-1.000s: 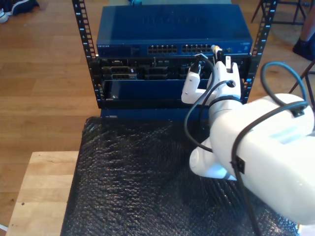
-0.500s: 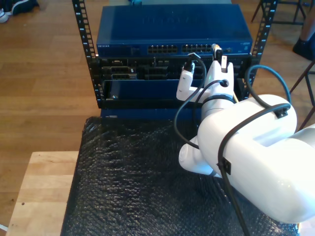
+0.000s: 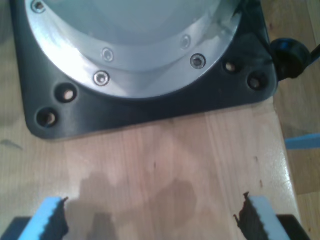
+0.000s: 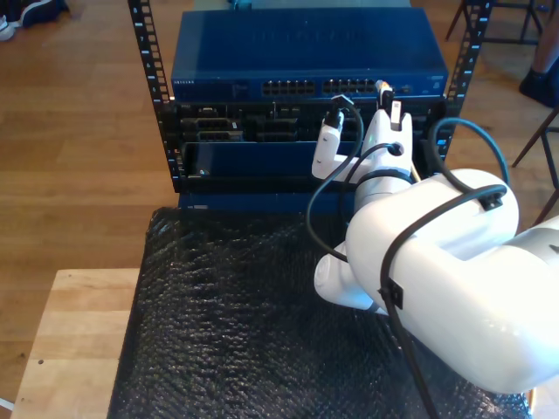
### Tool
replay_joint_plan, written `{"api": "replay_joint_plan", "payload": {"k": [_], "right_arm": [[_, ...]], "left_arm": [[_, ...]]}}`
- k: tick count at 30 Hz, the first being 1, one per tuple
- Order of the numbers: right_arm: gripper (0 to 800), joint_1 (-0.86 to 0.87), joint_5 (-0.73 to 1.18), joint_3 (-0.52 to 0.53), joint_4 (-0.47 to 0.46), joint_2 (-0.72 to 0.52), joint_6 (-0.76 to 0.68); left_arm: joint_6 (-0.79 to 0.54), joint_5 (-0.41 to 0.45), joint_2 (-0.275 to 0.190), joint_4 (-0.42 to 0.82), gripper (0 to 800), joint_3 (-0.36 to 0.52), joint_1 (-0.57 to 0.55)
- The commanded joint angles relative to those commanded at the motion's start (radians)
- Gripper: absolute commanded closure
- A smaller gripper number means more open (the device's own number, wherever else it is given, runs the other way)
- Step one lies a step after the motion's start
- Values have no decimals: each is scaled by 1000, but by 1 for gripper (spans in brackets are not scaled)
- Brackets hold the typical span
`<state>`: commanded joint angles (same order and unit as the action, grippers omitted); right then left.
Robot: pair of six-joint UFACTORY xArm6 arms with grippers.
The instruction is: Grab the cable and plug it in
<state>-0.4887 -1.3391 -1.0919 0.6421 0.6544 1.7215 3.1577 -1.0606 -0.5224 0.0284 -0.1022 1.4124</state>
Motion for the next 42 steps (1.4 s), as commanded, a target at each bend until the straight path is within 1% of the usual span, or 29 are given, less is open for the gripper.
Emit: {"api": "replay_joint_plan", "payload": {"k": [18,31,42], "right_arm": [[800,0,9,-57,-2,51,11],[800,0,9,-75,0,66,18],[800,2,9,-107,0,89,46]], "left_arm": [[0,0,0,0,0,0,0],[0,0,0,0,0,0,0],[0,0,0,0,0,0,0]]}}
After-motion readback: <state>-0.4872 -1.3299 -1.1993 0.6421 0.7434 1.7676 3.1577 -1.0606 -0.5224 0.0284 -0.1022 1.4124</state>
